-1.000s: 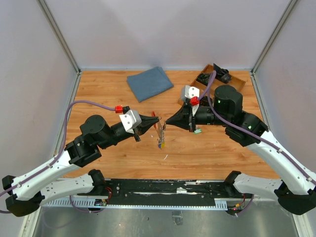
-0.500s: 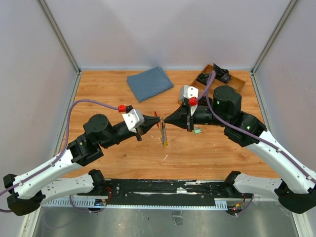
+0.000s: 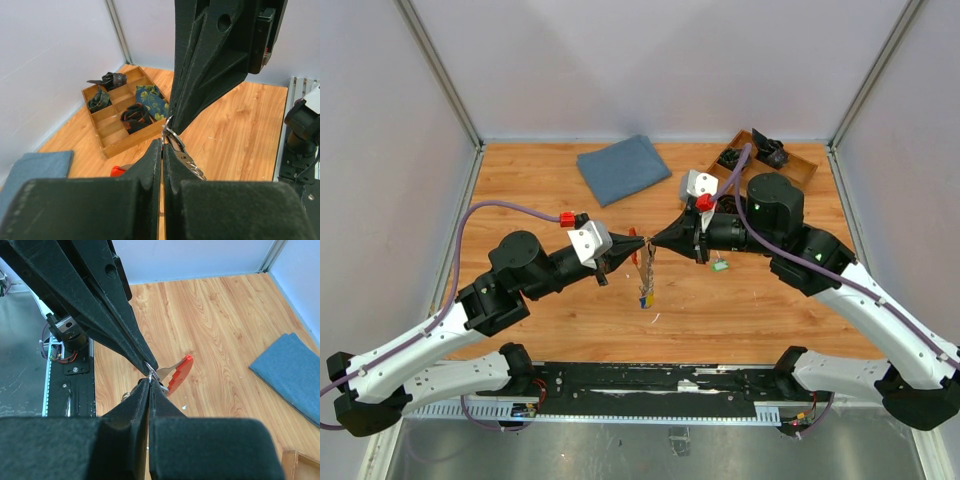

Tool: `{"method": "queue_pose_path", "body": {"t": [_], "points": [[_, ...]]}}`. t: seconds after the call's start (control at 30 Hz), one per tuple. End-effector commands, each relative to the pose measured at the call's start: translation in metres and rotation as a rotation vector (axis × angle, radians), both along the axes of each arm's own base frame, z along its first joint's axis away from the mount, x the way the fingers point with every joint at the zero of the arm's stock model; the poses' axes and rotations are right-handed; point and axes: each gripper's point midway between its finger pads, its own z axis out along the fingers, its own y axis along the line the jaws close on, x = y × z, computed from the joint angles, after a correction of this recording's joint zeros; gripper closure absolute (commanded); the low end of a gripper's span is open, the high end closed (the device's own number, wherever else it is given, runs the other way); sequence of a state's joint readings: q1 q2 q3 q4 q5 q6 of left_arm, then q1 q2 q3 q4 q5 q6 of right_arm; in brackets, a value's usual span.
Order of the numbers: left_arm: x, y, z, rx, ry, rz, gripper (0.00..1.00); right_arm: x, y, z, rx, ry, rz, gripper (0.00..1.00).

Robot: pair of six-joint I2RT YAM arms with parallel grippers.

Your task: Put the keys on the keyring

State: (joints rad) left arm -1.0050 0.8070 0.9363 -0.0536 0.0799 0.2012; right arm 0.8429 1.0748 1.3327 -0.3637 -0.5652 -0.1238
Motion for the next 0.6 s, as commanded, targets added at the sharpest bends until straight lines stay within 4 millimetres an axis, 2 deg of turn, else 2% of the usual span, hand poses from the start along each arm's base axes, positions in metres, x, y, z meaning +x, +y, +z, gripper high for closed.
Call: {"method": "queue_pose_path", "body": {"t": [0.0, 0.57], "points": [[-0.003, 0.001, 0.027, -0.074, -0.039, -0.005, 1.00, -0.001, 0.004, 0.009, 0.023, -0.015, -0.002, 0.99], [-0.003, 0.003, 0.028, -0.071, -0.037, -0.001, 0.99, 0.013, -0.001, 0.001, 0.007, 0.007, -0.092, 0.99]]}}
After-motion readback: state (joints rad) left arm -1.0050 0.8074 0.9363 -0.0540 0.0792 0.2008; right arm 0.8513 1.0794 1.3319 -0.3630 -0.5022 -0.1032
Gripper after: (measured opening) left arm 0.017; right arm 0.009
